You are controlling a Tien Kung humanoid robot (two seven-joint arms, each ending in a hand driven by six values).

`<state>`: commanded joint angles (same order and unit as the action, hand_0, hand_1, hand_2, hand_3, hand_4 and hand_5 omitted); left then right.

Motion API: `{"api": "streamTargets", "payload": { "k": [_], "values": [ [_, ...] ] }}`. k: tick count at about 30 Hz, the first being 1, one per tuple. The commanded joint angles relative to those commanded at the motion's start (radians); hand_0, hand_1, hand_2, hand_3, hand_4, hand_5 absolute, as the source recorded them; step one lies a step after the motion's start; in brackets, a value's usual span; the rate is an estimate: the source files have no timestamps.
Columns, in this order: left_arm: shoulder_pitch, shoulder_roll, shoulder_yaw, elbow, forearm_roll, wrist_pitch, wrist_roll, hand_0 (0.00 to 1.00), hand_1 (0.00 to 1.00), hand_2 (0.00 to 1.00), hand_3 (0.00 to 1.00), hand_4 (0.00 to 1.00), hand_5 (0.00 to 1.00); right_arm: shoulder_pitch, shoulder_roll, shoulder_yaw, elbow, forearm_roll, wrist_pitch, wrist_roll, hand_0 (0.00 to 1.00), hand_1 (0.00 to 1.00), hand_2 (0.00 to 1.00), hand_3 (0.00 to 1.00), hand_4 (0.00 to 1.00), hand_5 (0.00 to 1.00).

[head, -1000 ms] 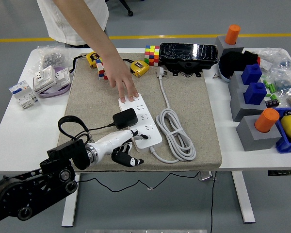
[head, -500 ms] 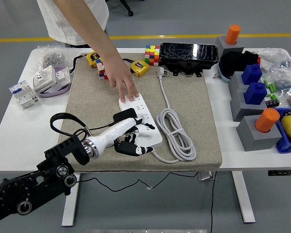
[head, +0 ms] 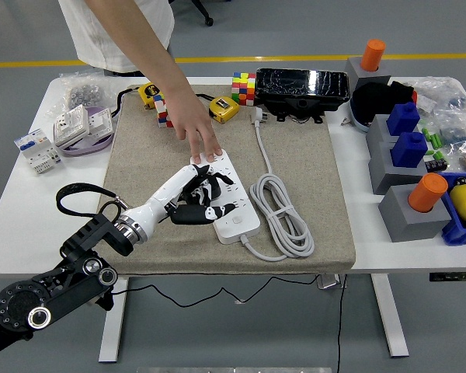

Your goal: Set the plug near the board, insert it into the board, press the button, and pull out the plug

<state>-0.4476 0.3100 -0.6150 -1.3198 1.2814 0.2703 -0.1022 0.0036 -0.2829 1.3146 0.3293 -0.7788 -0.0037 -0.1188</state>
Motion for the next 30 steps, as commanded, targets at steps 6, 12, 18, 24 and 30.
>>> {"api": "streamTargets", "payload": {
  "k": [6,12,18,24,30],
  "values": [
    [-0.002,0.001,0.001,-0.012,0.021,-0.015,0.032,0.137,0.117,0.234,0.600,0.775,0.219,0.001,-0.001,0.002,0.002,0.000,0.000,0.000,0.537,0.625,0.612,0.549,0.885,0.413],
    [-0.005,0.003,0.002,-0.045,0.135,-0.075,0.136,0.074,0.046,0.168,0.640,0.789,0.190,-0.001,-0.002,0.001,0.001,0.000,0.000,-0.001,0.537,0.624,0.612,0.548,0.885,0.413],
    [-0.009,0.000,0.016,-0.064,0.276,-0.135,0.239,0.064,0.033,0.147,0.737,0.805,0.191,-0.001,-0.001,-0.002,0.002,0.000,0.000,0.000,0.537,0.625,0.612,0.549,0.885,0.412],
    [-0.015,-0.003,0.038,-0.058,0.302,-0.159,0.269,0.063,0.037,0.141,0.779,0.812,0.198,0.000,-0.001,-0.002,0.002,0.001,0.001,-0.001,0.537,0.625,0.613,0.549,0.885,0.413],
    [-0.017,-0.006,0.048,-0.049,0.310,-0.175,0.295,0.063,0.044,0.138,0.792,0.814,0.202,0.000,-0.002,-0.001,0.002,0.001,0.001,-0.001,0.537,0.626,0.612,0.549,0.885,0.412]
  ]
}}
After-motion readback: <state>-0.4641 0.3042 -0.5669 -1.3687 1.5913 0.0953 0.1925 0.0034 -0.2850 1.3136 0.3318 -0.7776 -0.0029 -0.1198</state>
